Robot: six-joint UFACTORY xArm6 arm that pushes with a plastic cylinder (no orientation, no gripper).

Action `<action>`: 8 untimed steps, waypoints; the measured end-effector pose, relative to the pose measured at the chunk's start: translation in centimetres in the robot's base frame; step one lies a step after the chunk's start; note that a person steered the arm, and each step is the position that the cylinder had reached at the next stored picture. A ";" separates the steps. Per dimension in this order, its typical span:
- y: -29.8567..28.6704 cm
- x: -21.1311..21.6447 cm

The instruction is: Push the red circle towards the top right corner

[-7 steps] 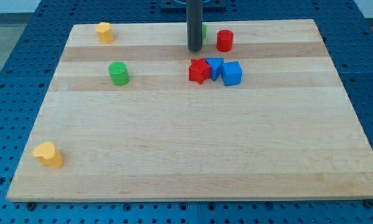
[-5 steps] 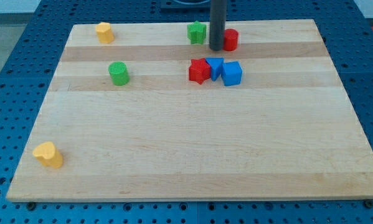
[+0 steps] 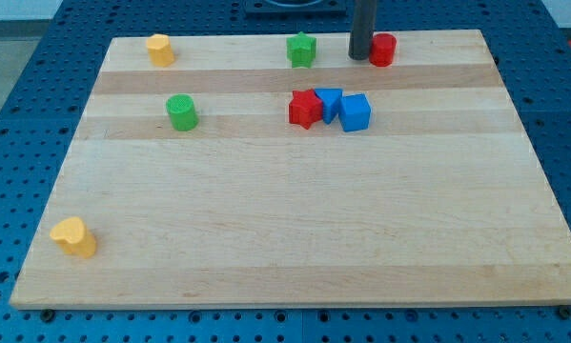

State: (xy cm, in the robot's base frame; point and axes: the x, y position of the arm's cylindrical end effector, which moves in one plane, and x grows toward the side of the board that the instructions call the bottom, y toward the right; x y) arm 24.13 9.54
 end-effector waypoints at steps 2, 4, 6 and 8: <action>1.3 0.0; 3.6 0.0; 6.2 0.0; 6.3 0.0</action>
State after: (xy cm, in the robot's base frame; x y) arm 24.13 15.85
